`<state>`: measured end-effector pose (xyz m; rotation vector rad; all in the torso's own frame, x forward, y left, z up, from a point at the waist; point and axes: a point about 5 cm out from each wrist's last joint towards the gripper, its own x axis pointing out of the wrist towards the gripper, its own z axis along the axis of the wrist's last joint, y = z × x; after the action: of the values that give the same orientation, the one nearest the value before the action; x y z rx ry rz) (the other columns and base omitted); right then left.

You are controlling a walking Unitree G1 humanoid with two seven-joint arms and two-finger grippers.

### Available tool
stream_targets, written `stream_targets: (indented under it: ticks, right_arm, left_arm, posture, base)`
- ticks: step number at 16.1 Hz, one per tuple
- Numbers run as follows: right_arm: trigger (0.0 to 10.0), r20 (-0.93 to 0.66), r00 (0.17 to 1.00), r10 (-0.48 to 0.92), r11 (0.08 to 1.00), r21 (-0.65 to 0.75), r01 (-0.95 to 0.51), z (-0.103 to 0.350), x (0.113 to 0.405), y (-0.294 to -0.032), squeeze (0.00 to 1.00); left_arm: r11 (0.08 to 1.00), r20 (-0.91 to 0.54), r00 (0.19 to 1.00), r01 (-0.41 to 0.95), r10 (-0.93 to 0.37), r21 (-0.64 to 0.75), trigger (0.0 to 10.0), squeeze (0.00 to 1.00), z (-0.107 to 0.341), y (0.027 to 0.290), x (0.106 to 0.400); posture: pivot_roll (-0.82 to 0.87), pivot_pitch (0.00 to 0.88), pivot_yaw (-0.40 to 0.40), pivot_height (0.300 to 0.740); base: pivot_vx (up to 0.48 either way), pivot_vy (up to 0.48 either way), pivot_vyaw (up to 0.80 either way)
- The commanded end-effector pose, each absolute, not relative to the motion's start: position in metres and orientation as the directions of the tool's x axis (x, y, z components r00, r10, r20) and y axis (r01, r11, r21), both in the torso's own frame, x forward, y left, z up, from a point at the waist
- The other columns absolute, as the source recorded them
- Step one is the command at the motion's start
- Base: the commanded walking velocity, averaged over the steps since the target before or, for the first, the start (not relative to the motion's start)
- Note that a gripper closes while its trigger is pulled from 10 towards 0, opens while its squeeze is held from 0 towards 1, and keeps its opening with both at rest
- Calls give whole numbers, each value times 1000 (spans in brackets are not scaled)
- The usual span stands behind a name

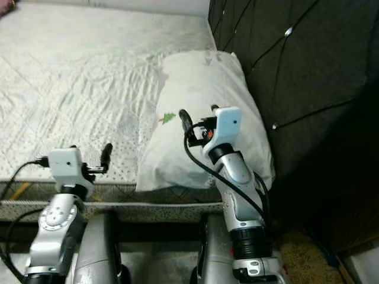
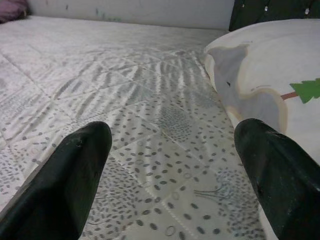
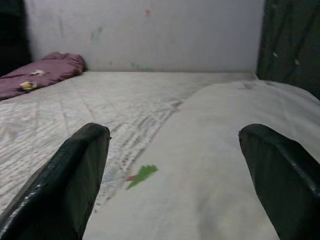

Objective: Clean up the room

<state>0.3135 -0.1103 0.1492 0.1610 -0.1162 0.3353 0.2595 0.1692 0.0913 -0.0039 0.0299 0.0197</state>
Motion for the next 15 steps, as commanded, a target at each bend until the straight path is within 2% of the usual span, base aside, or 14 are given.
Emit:
stream_targets:
  ticks: [1, 9, 13, 15]
  right_arm:
    - [10000, 143, 943, 299, 936, 148, -319, 149, 314, -114, 0]
    - [10000, 141, 958, 251, 957, 115, -268, 149, 320, -121, 0]
    - [10000, 145, 964, 224, 966, 98, -239, 150, 322, -127, 0]
    - [10000, 138, 969, 207, 971, 90, -221, 148, 320, -129, 0]
  left_arm:
    - [1000, -20, 1000, -22, 22, -1, 10000, 0, 93, 167, 262]
    - [999, -25, 1000, 2, -3, -41, 10000, 0, 90, 165, 266]
    - [997, -55, 998, -4, 0, -82, 10000, 0, 83, 157, 262]
    - [994, -95, 994, 39, -49, -105, 10000, 0, 75, 147, 258]
  posture:
    - [19, 0, -66, 593]
    - [16, 0, -50, 678]
    - [5, 0, -41, 708]
    - [2, 0, -41, 728]
  base:
    - [0, 0, 0]
    - [0, 0, 0]
    - [0, 0, 0]
    - [0, 0, 0]
